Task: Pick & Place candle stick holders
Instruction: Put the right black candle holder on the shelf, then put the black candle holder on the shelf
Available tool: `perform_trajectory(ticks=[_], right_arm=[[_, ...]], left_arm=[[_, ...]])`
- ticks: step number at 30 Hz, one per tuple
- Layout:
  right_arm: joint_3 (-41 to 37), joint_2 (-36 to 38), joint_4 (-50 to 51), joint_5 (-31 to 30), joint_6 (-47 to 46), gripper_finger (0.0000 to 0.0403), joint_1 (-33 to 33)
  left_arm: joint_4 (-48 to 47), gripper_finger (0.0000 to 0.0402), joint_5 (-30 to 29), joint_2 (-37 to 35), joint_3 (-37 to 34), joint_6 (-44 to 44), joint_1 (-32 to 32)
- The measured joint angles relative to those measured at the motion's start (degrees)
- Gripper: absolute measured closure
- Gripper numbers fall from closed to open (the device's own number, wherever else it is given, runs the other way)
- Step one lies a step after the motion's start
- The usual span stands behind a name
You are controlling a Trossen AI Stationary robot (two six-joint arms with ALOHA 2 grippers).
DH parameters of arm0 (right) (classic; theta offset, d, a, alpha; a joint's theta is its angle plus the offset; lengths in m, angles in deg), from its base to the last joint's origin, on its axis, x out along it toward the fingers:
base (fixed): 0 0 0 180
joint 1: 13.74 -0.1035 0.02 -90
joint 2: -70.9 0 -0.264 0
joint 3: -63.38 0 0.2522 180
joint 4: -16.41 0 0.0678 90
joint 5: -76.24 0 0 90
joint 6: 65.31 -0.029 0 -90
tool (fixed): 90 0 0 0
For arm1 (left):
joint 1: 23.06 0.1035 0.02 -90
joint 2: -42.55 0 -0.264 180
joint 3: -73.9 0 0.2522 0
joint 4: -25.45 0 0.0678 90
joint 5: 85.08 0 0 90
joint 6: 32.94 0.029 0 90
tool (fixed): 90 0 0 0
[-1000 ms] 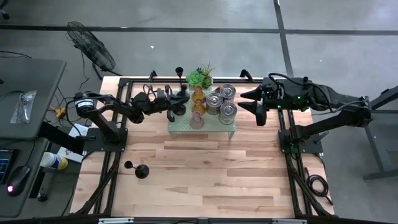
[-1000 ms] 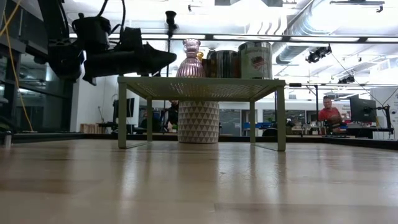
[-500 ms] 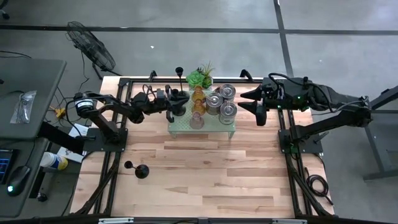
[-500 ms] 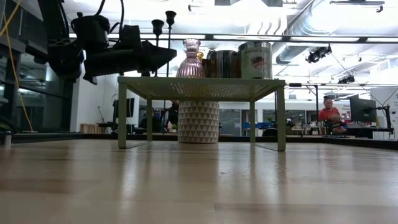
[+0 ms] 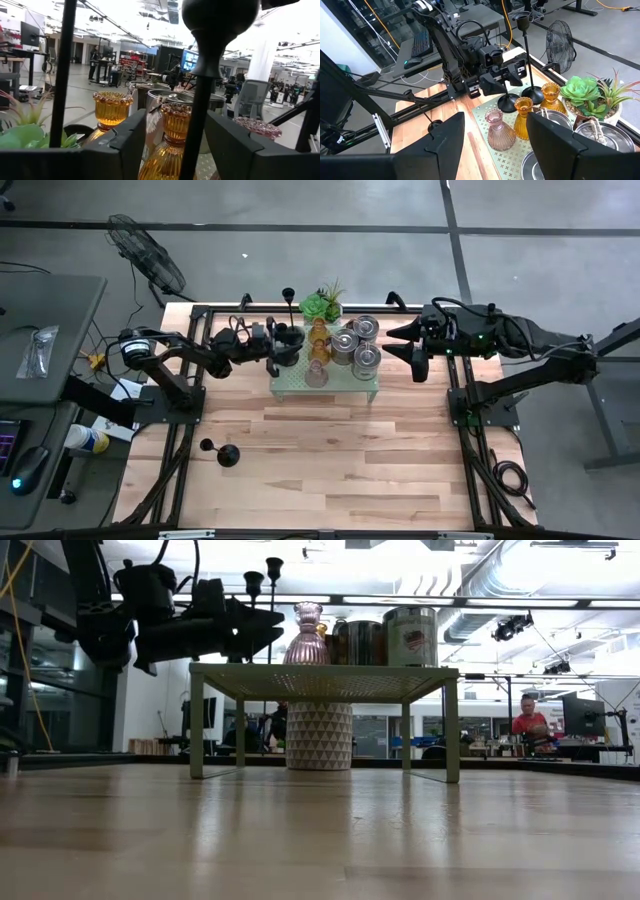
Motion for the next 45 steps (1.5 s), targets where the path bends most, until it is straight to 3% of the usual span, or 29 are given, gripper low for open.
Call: perform_trajectory(ticks=[16, 27, 36, 45], right_arm=[[0.00, 0.00, 0.00, -0.01, -0.01, 0.0197, 0.00], [0.00, 0.00, 0.00, -0.02, -0.02, 0.0197, -0.01], [0.00, 0.00, 0.02, -0.02, -0.02, 0.0197, -0.01], [0.00, 0.00, 0.02, -0.02, -0.02, 0.0197, -0.01]], left_arm=[[-2.75, 0.0206, 3.09, -1.36, 0.07, 1.19, 0.03], [-24.27, 0.0206, 2.24, -12.55, 0.04, 6.10, 0.03], [-33.91, 0.0206, -1.52, -21.42, 0.04, 9.76, 0.03], [-47.17, 0.0206, -1.29, -29.88, 0.02, 11.09, 0.03]])
